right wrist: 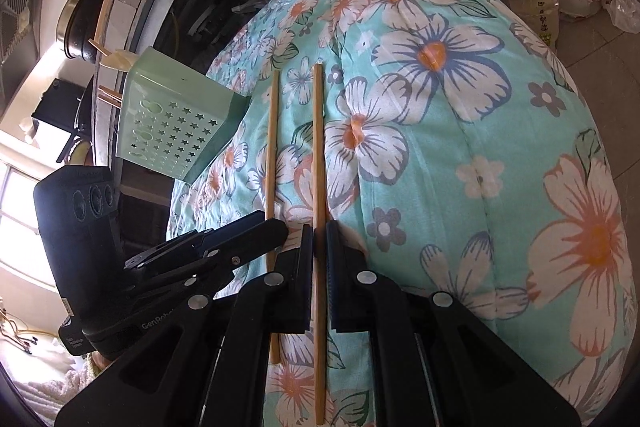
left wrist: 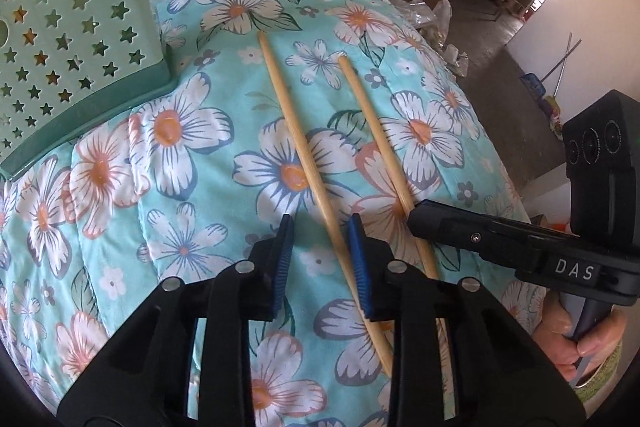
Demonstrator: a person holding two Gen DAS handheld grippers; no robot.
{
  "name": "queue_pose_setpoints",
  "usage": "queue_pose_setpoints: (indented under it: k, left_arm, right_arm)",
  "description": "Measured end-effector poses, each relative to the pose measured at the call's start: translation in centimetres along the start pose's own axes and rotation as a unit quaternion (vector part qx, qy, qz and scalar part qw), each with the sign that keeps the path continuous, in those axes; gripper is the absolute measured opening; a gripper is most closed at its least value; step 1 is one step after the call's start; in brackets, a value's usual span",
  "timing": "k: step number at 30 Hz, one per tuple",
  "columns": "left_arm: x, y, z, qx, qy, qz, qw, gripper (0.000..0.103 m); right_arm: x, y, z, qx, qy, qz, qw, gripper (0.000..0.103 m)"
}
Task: Organize utensils
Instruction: 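Close the left tool on a chopstick while the right tool grasps the other, then lift the held chopsticks with both tools up toward the green holder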
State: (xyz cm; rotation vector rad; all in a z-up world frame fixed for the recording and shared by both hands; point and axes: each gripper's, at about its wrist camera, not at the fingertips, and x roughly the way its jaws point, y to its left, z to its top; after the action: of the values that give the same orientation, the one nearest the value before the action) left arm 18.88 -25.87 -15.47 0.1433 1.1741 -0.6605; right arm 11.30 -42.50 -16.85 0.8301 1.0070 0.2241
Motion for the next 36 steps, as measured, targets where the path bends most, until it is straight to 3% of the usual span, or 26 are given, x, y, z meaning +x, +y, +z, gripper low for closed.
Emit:
queue_pose_setpoints:
  k: [2, 5, 13, 21, 27, 31, 32, 33, 36]
  left_arm:
    - [0.0, 0.2, 0.2, -0.009, 0.002, 0.0, 1.0, 0.01]
    - [-0.6, 1.1, -0.1, -0.028, 0.001, -0.005, 0.9996, 0.006]
    - [-4.3, 3.8, -4.5, -0.079, -0.006, -0.02, 0.9967, 0.006]
    - [-8.0, 9.2, -10.3, -0.154, -0.028, 0.022, 0.9874, 0.006]
    - [-8.7, 12.1, -11.7, -0.168, -0.055, 0.061, 0.9823, 0.006]
    - [-8.7, 13.1, -11.5, -0.169, -0.045, 0.047, 0.9835, 0.016]
    - [-8.9, 13.2, -11.3, -0.166, -0.046, 0.045, 0.9841, 0.023]
    - [-9.2, 13.3, -11.1, -0.161, -0.048, 0.045, 0.9847, 0.026]
    - [-9.9, 13.7, -9.8, -0.145, -0.055, 0.051, 0.9866, 0.031]
  right_arm:
    - [0.0, 0.1, -0.1, 0.0, 0.0, -0.001, 1.0, 0.007]
    - [-0.1, 0.3, -0.2, -0.003, -0.001, -0.005, 1.0, 0.007]
    - [-0.7, 1.4, -2.1, -0.016, 0.017, -0.007, 1.0, 0.007]
    - [1.2, 4.5, -4.5, -0.057, 0.062, -0.003, 0.996, 0.007]
    - [3.8, 7.7, -4.7, -0.112, 0.076, -0.038, 0.99, 0.007]
    - [4.9, 9.2, -4.6, -0.14, 0.089, -0.072, 0.983, 0.009]
    - [5.0, 9.3, -4.5, -0.145, 0.093, -0.076, 0.982, 0.013]
    - [5.0, 9.5, -4.3, -0.147, 0.094, -0.077, 0.982, 0.019]
    - [5.1, 10.3, -3.5, -0.159, 0.09, -0.088, 0.979, 0.026]
